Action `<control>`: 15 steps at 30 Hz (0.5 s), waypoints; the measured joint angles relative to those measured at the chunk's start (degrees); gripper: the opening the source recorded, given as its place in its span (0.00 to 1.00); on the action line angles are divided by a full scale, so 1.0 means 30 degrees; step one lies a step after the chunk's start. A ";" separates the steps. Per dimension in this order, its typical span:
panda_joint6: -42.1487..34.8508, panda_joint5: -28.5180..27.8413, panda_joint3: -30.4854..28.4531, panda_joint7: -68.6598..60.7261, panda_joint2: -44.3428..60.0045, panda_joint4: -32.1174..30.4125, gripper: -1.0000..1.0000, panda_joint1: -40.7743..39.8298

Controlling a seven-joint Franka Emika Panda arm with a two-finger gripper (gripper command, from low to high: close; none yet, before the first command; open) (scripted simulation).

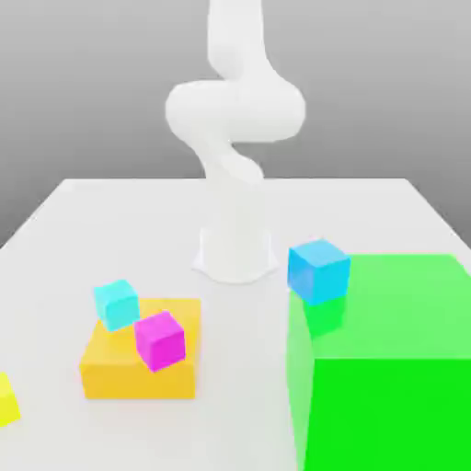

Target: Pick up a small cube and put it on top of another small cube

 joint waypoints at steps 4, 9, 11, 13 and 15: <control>0.0873 -0.0113 -0.0721 0.0598 0.2869 -0.0007 0.50 -0.0941; 0.1927 -0.0076 -0.1771 0.1191 0.6313 -0.0016 0.50 -0.1979; 0.2348 0.0020 -0.2246 0.1370 0.7690 -0.0020 0.50 -0.2356; 0.2769 0.0188 -0.2726 0.1498 0.9072 -0.0024 0.50 -0.2735; 0.3189 0.0435 -0.3207 0.1570 1.0462 -0.0027 0.50 -0.3107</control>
